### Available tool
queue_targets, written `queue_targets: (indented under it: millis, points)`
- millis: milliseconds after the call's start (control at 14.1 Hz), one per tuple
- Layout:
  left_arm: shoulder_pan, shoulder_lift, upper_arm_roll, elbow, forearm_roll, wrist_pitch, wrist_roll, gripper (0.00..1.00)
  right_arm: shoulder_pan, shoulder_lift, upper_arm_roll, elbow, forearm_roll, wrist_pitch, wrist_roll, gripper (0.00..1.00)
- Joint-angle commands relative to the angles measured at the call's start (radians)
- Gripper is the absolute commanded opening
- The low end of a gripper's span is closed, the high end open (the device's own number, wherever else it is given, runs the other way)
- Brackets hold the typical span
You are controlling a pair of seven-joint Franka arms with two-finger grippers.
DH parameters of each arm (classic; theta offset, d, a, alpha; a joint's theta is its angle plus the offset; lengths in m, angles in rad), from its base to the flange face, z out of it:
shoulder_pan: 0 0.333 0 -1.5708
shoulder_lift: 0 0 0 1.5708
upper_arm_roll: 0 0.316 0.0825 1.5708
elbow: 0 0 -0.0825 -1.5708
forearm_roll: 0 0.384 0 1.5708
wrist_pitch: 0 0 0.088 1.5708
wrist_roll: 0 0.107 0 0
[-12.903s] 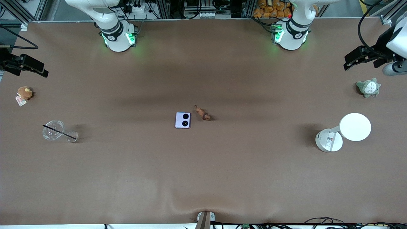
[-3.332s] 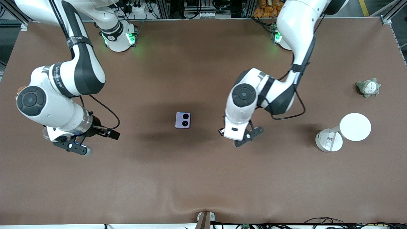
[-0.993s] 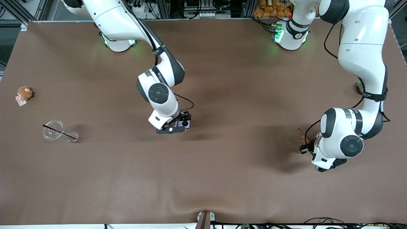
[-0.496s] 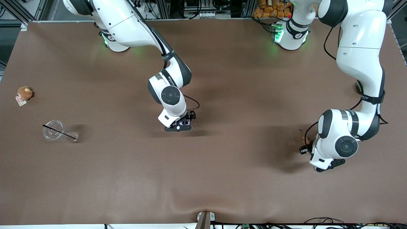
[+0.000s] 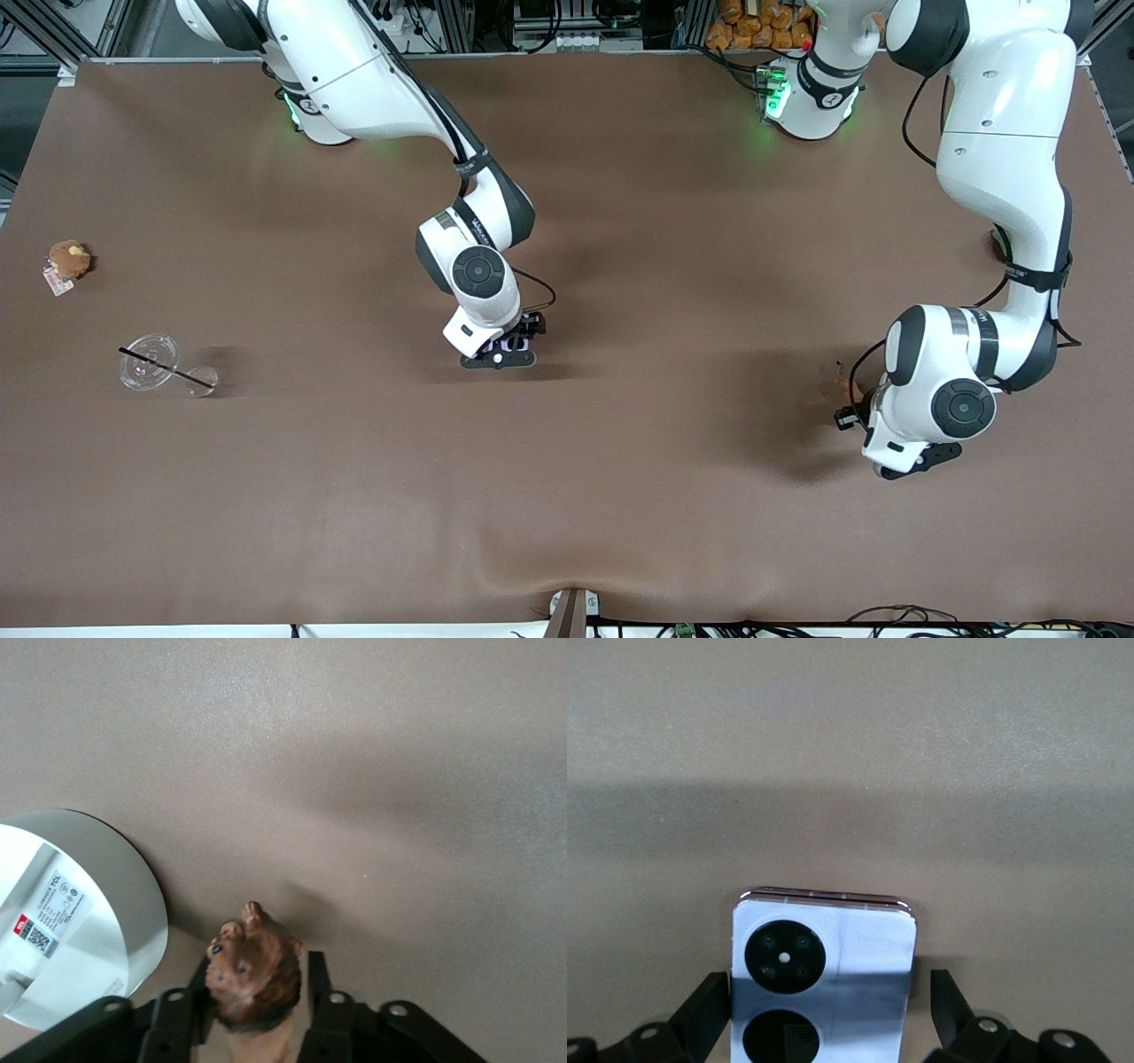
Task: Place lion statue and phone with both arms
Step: 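Set the lion beside the white lamp while the right gripper carries the phone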
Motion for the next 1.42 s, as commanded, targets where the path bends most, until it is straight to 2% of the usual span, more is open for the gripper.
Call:
queue_targets:
  millis: [0, 213, 354, 425, 709, 922, 1063, 1205, 1347]
  points:
    - [0.008, -0.009, -0.005, -0.008, 0.009, 0.012, -0.017, 1.0, 0.015, 0.011, -0.012, -0.002, 0.011, 0.012, 0.021, 1.0]
    - [0.005, -0.019, -0.006, -0.008, 0.009, 0.0, -0.021, 1.0, 0.016, 0.013, -0.011, -0.008, 0.011, 0.013, 0.052, 1.0]
    - [-0.004, -0.035, -0.014, -0.005, 0.009, -0.017, -0.053, 1.0, 0.019, 0.013, -0.011, -0.011, 0.011, 0.014, 0.064, 0.5]
    - [-0.01, -0.05, -0.022, 0.0, 0.009, -0.046, -0.081, 1.0, 0.018, 0.011, -0.011, -0.013, 0.011, 0.011, 0.066, 0.39]
    - [-0.01, -0.124, -0.104, 0.003, 0.009, -0.147, -0.199, 1.0, -0.01, -0.068, -0.018, -0.019, 0.013, -0.06, 0.112, 0.39]
    - [0.002, -0.203, -0.163, 0.004, 0.008, -0.221, -0.21, 1.0, -0.143, -0.195, -0.017, -0.019, 0.011, -0.207, 0.081, 0.39]
    - [0.004, -0.268, -0.198, 0.006, -0.01, -0.276, -0.21, 1.0, -0.232, -0.254, -0.017, -0.019, 0.011, -0.253, 0.007, 0.39]
    - [0.005, -0.332, -0.204, 0.009, -0.053, -0.295, -0.196, 1.0, -0.322, -0.292, -0.017, -0.019, 0.013, -0.31, -0.034, 0.38]
    - [0.005, -0.392, -0.204, 0.011, -0.057, -0.316, -0.175, 1.0, -0.439, -0.309, -0.017, -0.019, 0.013, -0.365, -0.159, 0.35]
